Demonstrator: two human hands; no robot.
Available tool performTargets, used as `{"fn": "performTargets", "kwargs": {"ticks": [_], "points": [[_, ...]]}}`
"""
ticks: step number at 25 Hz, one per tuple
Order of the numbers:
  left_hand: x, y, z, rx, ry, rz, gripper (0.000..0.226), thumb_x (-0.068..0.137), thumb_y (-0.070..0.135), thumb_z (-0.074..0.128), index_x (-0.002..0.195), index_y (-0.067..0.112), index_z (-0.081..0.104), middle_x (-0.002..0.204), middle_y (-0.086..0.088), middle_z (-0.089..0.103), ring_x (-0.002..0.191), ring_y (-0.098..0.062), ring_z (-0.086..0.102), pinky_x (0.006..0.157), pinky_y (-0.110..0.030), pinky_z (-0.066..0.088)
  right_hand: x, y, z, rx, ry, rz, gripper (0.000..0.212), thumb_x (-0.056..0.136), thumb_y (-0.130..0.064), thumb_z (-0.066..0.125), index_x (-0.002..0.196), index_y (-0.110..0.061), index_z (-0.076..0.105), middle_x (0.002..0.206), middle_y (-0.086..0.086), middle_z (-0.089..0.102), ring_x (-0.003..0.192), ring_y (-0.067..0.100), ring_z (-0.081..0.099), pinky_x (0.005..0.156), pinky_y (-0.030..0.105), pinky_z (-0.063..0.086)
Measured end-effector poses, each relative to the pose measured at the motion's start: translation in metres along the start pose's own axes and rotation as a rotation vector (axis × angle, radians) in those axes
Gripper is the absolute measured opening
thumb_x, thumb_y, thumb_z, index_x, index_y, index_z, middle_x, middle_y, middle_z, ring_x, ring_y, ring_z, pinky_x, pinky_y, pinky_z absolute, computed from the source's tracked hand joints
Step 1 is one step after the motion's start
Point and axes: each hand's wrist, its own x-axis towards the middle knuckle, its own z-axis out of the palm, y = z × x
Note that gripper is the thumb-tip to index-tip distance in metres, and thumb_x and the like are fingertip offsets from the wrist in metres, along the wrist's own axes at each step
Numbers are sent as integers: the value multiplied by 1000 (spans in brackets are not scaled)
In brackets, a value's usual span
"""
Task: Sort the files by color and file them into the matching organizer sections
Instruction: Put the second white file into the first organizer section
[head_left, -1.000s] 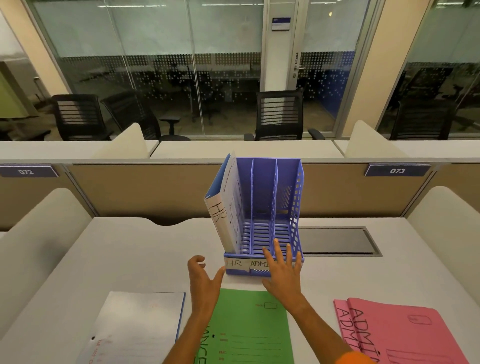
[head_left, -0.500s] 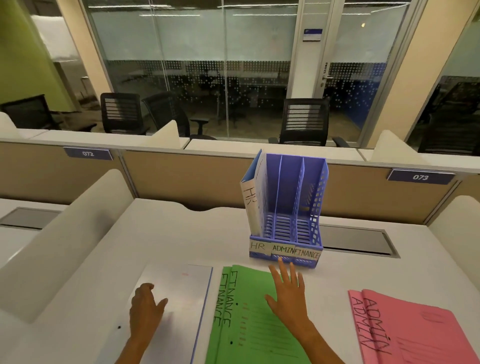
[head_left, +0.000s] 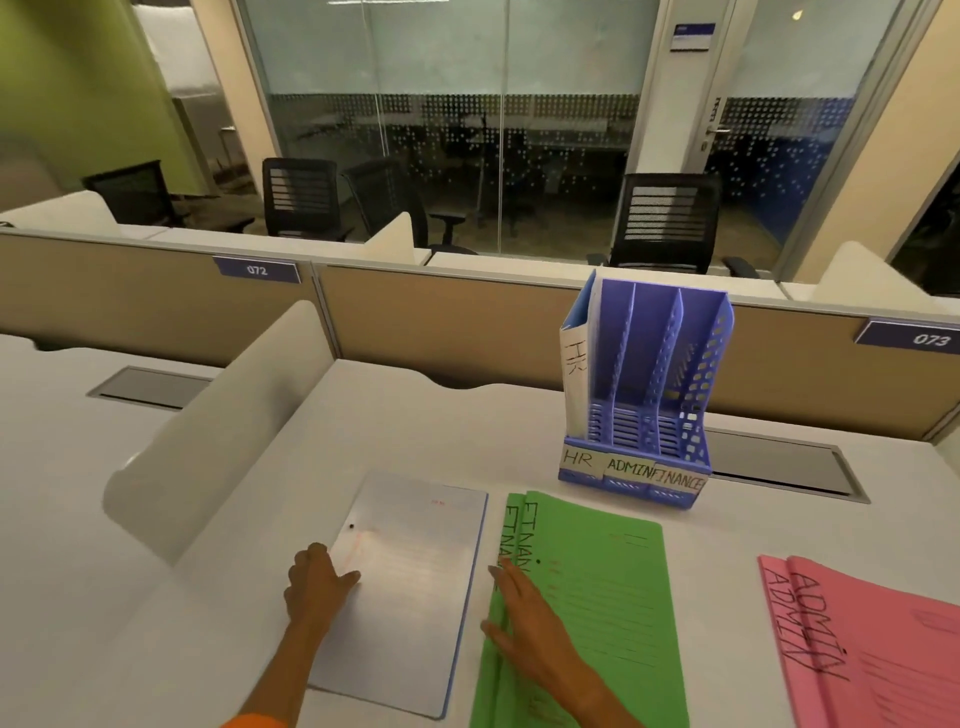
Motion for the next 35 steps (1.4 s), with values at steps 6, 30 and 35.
{"fn": "performTargets", "kwargs": {"ticks": [6, 30, 35], "points": [[1, -17, -8, -84, -73, 15, 62, 83, 29, 75, 131, -1, 49, 132, -20, 50, 122, -37, 50, 98, -46, 46, 13, -49, 34, 247, -130, 103, 73, 91, -46, 60, 150, -19, 26, 161, -1, 21, 146, 14, 23, 117, 26, 20], [-46, 67, -92, -611, -71, 563, 40, 73, 37, 79, 73, 16, 46, 79, 4, 68, 70, -12, 72, 54, -23, 59, 32, -66, -15, 714, 150, 422, 70, 87, -56, 60, 140, -16, 40, 146, 5, 45, 124, 20, 50, 105, 38, 44], [-108, 111, -86, -733, -39, 660, 29, 76, 41, 78, 75, 32, 50, 87, 15, 69, 72, -11, 73, 53, -23, 59, 42, -43, -67, 996, 285, 401, 49, 97, -50, 46, 129, -14, 53, 129, 4, 60, 116, 24, 58, 99, 47, 50]]}}
